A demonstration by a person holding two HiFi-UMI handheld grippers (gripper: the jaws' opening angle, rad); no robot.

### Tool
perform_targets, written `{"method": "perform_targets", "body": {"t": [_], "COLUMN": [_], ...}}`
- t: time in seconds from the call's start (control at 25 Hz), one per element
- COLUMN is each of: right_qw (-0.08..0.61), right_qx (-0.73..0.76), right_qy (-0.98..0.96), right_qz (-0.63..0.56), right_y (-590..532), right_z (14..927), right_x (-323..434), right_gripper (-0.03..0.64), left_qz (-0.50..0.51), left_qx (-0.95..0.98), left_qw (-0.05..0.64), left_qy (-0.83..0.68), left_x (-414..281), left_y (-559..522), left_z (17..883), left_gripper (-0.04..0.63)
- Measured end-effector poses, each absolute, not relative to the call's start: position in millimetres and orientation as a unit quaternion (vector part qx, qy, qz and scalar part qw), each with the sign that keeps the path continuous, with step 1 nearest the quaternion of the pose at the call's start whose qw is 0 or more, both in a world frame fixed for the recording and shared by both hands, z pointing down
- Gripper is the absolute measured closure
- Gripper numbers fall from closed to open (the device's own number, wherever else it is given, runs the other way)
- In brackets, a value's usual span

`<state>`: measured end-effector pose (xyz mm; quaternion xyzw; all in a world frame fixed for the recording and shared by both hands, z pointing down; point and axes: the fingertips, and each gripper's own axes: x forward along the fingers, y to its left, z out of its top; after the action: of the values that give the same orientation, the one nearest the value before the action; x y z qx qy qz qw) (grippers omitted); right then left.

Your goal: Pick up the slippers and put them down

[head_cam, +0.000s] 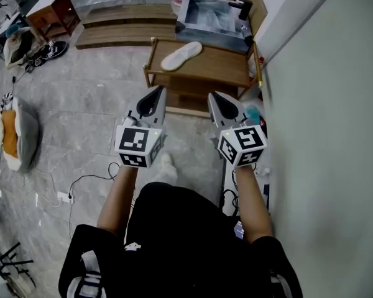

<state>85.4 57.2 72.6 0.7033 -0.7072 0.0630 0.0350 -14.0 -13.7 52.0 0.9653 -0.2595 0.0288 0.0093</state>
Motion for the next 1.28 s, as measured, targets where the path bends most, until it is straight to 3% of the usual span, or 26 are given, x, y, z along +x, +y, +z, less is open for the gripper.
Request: {"method": "perform_targets", "body": {"t": [0.84,1.28], "right_qw": [0.052,0.07], "right_qx": [0.693,0.686], "right_qy": [-0.715,-0.72], "right_qz": [0.081,0.082], "right_y": [-122.5,-163.7], "right_z": [80.2,95.8], "right_x": [127.3,121.9], "right_gripper": [0.618,0.618], "left_qz": [0.045,0.064], "left_qx": [0.967,0.969], "left_qw": [0.009,0.028], "left_qy": [-0.249,-0.238], "left_x": [32.3,30.7], "left_y": [-187.8,-220.3], "left_z": [66.8,93.6], "left_gripper": [0.589,0.589]}}
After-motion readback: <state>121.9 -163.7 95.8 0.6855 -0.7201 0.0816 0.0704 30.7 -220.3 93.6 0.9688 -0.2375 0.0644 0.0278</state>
